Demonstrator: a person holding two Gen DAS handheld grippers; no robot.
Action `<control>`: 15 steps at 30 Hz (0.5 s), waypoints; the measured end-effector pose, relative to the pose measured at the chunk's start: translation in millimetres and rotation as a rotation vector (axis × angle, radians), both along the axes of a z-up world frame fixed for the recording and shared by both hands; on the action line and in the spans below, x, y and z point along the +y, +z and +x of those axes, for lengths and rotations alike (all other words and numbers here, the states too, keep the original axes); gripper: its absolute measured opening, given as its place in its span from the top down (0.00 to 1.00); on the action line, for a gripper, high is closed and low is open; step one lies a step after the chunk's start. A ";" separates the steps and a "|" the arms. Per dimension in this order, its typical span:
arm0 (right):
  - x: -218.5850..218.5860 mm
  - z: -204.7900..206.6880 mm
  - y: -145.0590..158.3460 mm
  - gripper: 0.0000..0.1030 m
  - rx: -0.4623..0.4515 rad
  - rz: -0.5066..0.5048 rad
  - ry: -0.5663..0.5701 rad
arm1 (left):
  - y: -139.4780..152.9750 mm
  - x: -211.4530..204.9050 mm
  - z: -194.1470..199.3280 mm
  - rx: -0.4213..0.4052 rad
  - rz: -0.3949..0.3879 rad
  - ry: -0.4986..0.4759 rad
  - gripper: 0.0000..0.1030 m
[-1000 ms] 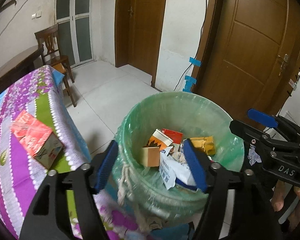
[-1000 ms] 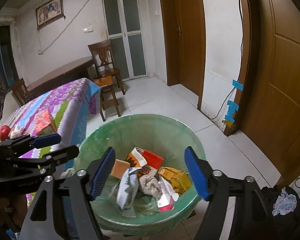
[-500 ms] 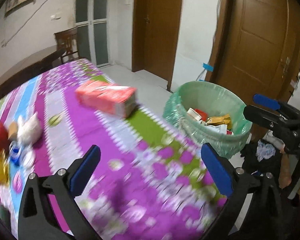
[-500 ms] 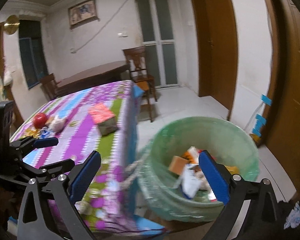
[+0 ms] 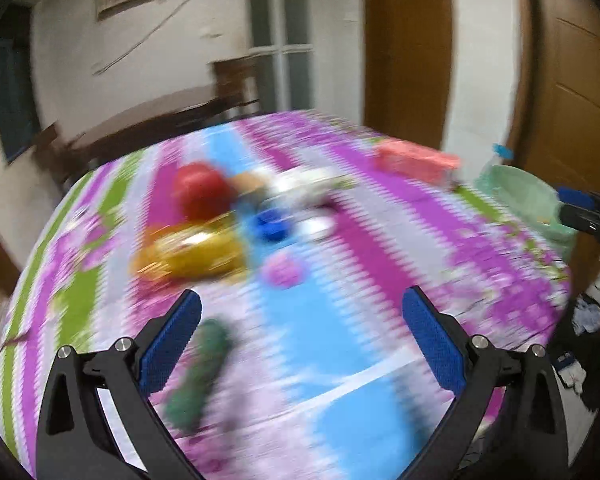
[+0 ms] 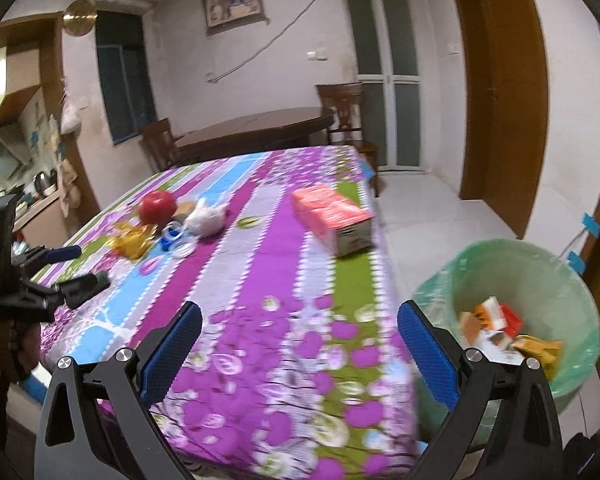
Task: Collect trash
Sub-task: 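Move both open tools back over the table toward the remaining trash, then grasp the green scrubber with left tool while right tool grasps clear plastic lid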
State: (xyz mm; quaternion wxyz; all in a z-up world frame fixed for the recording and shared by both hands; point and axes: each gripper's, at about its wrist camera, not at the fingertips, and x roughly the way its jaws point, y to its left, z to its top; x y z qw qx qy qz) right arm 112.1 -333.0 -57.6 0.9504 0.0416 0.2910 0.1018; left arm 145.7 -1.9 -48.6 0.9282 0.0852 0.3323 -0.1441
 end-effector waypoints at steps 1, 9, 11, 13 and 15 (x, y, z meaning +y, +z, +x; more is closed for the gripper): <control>8.1 2.5 -2.6 0.05 0.008 0.003 0.016 | -1.7 16.4 1.4 0.009 0.004 0.034 0.06; 67.3 26.2 -11.3 0.05 0.057 -0.002 0.163 | -26.3 67.2 13.7 0.133 0.012 0.091 0.24; 83.1 34.9 -10.7 0.05 0.065 -0.015 0.205 | -32.2 65.4 17.4 0.153 0.012 0.078 0.30; 99.9 45.7 -10.3 0.08 0.085 -0.011 0.254 | -35.5 63.4 20.3 0.165 0.005 0.063 0.36; 118.2 61.7 -11.5 0.26 0.114 -0.013 0.290 | -38.9 62.0 24.2 0.191 0.003 0.054 0.44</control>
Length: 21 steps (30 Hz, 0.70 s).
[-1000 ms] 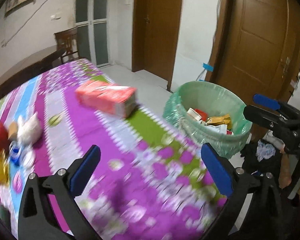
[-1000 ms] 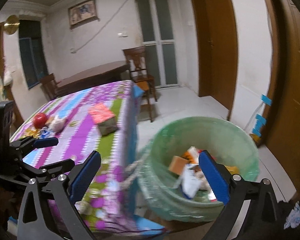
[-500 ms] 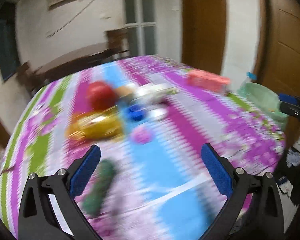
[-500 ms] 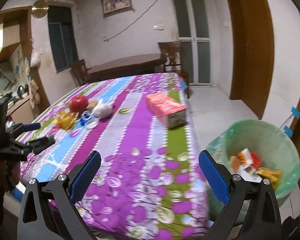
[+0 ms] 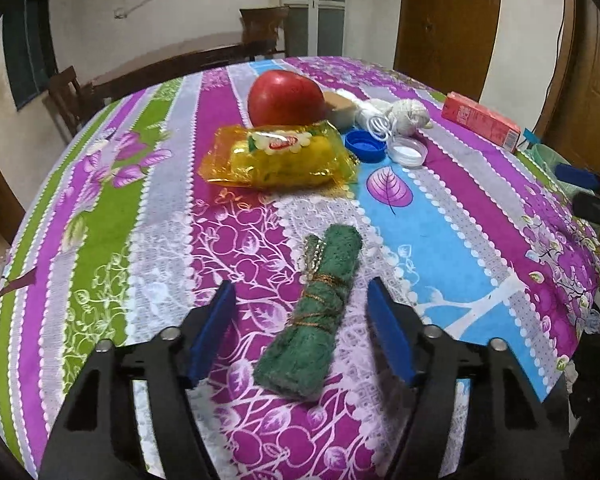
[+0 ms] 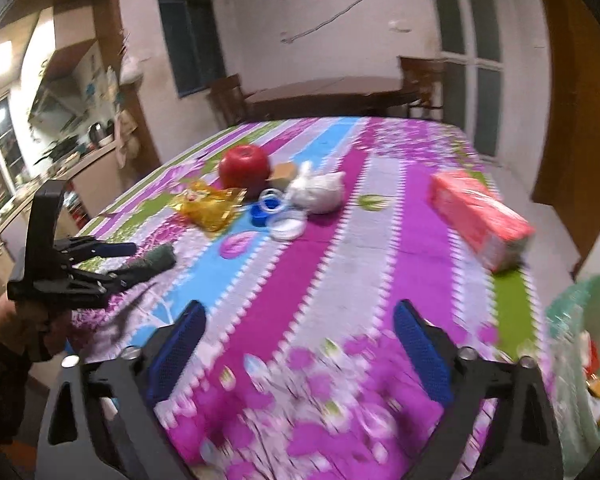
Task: Collect trash
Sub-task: 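Grasp the green scrubber with left tool while right tool grasps clear plastic lid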
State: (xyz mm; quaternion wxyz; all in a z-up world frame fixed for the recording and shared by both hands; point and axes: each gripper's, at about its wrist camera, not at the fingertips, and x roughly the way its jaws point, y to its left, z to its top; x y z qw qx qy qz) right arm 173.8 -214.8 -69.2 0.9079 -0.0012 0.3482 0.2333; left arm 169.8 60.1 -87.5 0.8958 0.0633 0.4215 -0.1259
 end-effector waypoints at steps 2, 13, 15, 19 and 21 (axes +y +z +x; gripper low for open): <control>20.6 21.8 -3.7 0.40 0.043 -0.016 0.026 | -2.3 -0.5 0.4 0.013 -0.004 -0.005 0.47; 93.9 125.3 -29.5 0.40 0.149 -0.151 0.053 | -1.3 1.7 3.5 0.032 -0.029 0.004 0.65; 101.1 133.5 -32.2 0.40 0.152 -0.178 0.049 | -1.3 1.3 3.6 0.030 -0.037 0.003 0.67; 107.1 142.6 -34.1 0.41 0.148 -0.209 0.040 | -1.7 -0.8 3.3 0.024 -0.040 0.005 0.69; 108.4 145.9 -35.7 0.46 0.151 -0.220 0.040 | -1.6 -1.7 3.1 0.024 -0.041 0.006 0.71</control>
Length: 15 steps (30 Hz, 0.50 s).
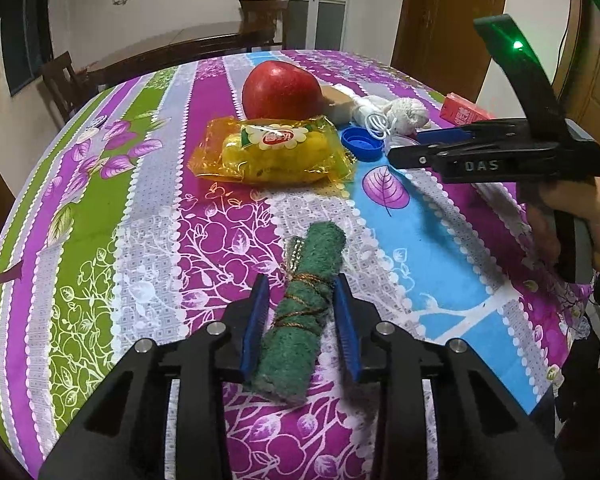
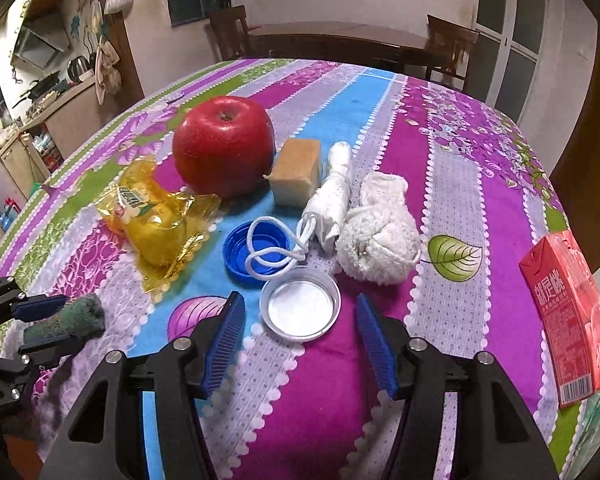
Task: Collect trash
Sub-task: 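Grasp the green scrubber with left tool while right tool grasps clear plastic lid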
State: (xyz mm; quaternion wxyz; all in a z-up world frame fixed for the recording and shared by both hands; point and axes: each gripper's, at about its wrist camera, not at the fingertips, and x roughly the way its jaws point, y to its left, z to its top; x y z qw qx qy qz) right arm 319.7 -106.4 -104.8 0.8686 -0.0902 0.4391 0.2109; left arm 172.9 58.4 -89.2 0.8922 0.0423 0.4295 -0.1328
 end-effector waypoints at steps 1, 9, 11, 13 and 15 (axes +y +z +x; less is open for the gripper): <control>0.1 1.6 -1.9 0.47 0.003 -0.005 0.000 | -0.1 -0.3 -0.2 0.000 -0.002 0.000 0.72; -2.6 -6.2 -3.4 0.60 -0.020 -0.004 0.000 | -0.2 -4.3 -3.0 -0.009 -0.017 0.007 0.78; -5.2 -14.9 -2.5 0.60 -0.027 0.005 0.001 | -0.3 -5.7 -5.4 -0.014 -0.019 0.010 0.79; -8.7 -27.4 -0.6 0.60 -0.038 0.015 0.000 | -0.3 -6.8 -7.5 -0.019 -0.022 0.009 0.81; -16.3 -40.6 3.4 0.60 -0.053 0.034 -0.007 | -0.3 -7.8 -11.1 -0.028 -0.031 0.009 0.81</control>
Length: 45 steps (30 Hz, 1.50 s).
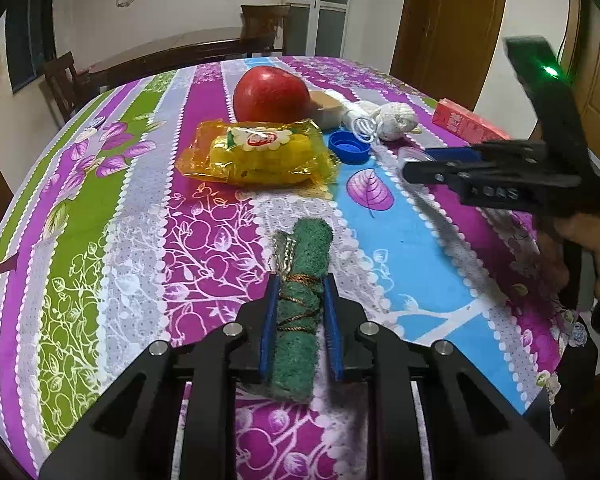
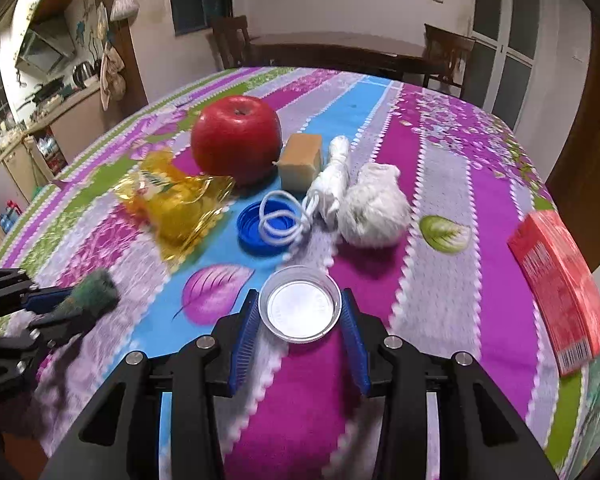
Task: Collect trash
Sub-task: 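Grasp the green scrubber with left tool while right tool grasps clear plastic lid, then carry the green scrubber and clear lid in both tools over the green bin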
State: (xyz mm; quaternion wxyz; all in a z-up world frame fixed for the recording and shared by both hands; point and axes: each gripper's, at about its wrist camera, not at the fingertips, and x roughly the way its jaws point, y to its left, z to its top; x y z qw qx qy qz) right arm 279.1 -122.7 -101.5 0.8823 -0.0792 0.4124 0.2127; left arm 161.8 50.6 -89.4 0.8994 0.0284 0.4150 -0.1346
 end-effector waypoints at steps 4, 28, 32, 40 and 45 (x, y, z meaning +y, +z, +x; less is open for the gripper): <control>-15.5 -33.6 11.0 0.60 -0.050 0.043 -0.024 | 1.5 -4.6 -6.1 -0.020 -0.013 0.003 0.83; -123.1 -169.5 100.9 0.60 -0.402 0.128 -0.245 | 83.3 -125.8 -29.5 -0.339 -0.121 -0.060 0.84; -155.4 -178.6 113.4 0.60 -0.430 0.125 -0.297 | 92.3 -158.1 -27.3 -0.363 -0.128 -0.107 0.84; -225.6 -191.2 126.9 0.60 -0.459 0.109 -0.413 | 105.6 -224.6 -19.9 -0.386 -0.155 -0.207 0.84; -275.4 -198.9 130.4 0.60 -0.467 0.084 -0.482 | 109.8 -263.0 -12.6 -0.383 -0.168 -0.267 0.84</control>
